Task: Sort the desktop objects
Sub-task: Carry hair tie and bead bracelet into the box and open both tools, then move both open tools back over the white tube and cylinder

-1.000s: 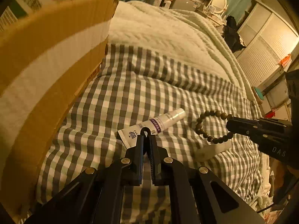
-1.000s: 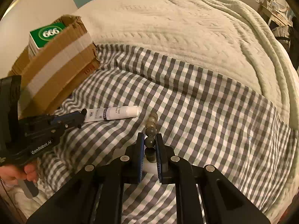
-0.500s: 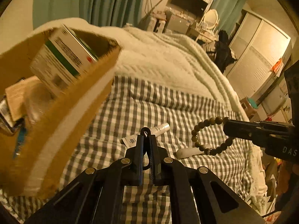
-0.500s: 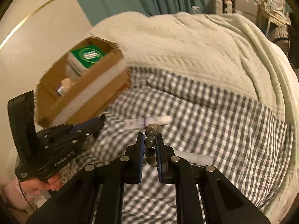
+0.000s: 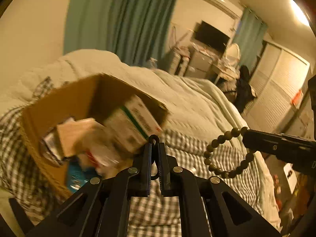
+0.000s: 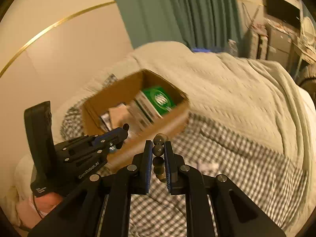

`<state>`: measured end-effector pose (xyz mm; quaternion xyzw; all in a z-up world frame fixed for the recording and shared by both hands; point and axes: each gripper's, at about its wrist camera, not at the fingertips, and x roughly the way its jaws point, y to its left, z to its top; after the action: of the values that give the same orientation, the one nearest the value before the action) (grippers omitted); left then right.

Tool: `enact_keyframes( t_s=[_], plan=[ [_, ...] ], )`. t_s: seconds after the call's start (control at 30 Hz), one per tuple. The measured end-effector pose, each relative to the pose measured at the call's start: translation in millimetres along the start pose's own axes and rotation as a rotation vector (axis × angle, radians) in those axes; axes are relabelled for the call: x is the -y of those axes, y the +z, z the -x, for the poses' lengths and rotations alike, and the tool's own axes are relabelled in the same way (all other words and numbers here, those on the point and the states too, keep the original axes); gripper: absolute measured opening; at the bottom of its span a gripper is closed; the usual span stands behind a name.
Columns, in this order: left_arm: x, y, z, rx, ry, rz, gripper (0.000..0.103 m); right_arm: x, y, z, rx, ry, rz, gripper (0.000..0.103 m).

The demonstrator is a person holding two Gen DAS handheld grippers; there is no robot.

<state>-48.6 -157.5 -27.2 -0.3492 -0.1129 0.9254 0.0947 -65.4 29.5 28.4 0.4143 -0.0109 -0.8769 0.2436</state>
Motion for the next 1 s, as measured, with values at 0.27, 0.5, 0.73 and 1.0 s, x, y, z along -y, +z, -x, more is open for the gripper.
enact_keyframes(
  t_s=[0.27,0.5,0.73,1.0],
  plan=[
    [-56,10,8,0.031,0.093,0.061,0.006,-49,37,-36,0.01,0.074,0.071,0.011],
    [-83,7,-11,-0.006,0.201,0.073,0.007,-63,48,-89,-0.048,0.158,0.062,0.019],
    [-79,9,-22,-0.016,0.231,0.104,0.056,-40,48,-98,-0.06,0.097,0.047,0.041],
    [-18,-3,-24,-0.07,0.079,-0.028,0.065,30,19,-61,-0.061,-0.084,0.007,0.041]
  ],
)
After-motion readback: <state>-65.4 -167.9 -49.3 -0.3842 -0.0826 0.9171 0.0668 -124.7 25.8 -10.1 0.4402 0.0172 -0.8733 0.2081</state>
